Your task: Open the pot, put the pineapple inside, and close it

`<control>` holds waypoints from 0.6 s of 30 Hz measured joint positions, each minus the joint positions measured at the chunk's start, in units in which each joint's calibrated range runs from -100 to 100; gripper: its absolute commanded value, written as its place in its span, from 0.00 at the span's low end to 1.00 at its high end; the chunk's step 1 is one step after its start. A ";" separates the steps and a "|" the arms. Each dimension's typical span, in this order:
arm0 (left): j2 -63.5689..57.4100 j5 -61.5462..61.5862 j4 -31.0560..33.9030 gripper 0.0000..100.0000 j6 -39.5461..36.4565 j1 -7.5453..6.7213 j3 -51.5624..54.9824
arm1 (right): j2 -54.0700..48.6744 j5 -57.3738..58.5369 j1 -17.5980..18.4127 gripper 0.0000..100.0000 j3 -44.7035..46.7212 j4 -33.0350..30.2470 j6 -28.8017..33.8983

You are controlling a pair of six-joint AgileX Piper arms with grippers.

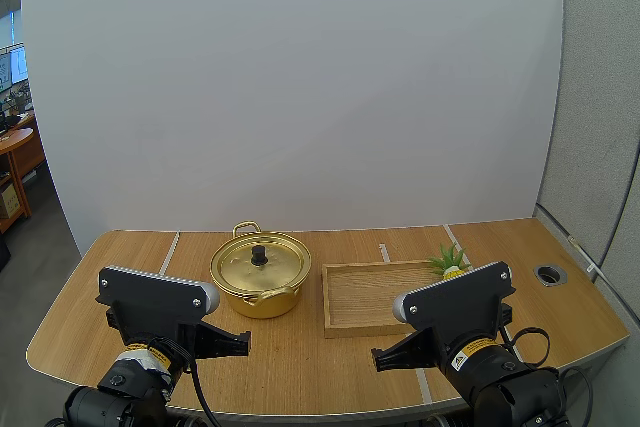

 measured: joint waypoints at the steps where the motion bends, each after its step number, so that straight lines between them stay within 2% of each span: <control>1: 0.00 0.00 0.00 0.00 0.00 0.00 0.00 | 0.00 0.00 0.00 0.00 0.00 0.14 0.00; 18: 0.00 0.00 0.00 0.00 0.00 0.00 0.00 | 0.00 0.00 0.00 0.00 0.00 2.33 0.00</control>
